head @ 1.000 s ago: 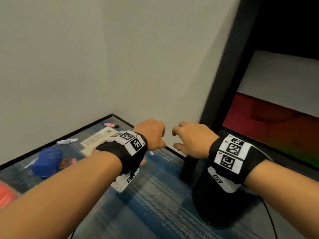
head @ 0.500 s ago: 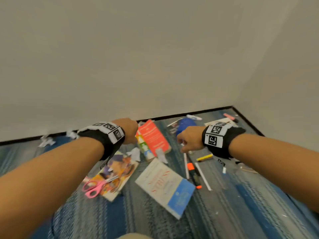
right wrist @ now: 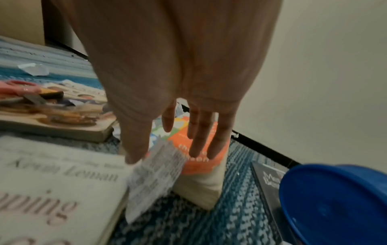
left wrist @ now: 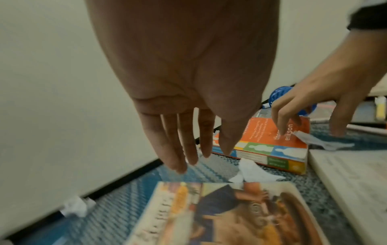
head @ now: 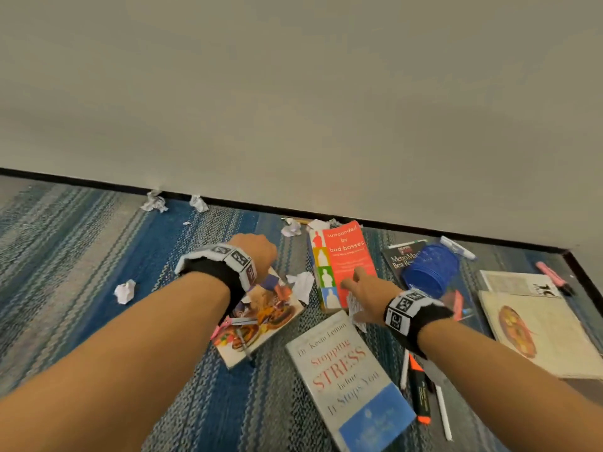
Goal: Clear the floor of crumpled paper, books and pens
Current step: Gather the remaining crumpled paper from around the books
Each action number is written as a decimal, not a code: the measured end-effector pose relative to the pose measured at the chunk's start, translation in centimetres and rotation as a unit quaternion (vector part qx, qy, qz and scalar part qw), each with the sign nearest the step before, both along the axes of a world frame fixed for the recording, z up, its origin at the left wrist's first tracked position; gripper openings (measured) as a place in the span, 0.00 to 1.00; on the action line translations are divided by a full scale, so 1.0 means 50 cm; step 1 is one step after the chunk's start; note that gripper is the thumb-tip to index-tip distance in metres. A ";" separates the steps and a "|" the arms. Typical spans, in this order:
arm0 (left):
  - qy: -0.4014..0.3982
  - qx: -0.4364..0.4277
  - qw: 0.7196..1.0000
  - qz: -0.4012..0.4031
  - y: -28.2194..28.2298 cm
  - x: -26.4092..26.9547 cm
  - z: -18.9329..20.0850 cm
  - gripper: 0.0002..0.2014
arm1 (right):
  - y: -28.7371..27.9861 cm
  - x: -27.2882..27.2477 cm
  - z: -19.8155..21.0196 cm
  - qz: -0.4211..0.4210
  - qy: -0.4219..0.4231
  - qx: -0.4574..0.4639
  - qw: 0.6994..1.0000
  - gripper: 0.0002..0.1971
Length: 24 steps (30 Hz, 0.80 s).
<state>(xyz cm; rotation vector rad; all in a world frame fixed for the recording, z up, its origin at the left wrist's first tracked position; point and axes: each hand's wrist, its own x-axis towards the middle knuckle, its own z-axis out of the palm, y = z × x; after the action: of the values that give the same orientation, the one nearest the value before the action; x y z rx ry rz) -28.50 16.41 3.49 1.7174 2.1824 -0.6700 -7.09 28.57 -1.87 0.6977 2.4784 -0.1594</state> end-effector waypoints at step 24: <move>-0.128 0.120 0.958 0.228 0.213 0.007 -0.140 0.21 | 0.232 -0.206 -0.042 -0.050 0.181 -0.018 0.982 0.24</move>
<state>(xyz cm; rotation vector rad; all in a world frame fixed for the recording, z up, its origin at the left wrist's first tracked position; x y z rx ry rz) -28.12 27.04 -3.52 1.2334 2.4133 -0.0638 -17.39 40.20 -3.96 0.8410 2.7752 -0.4005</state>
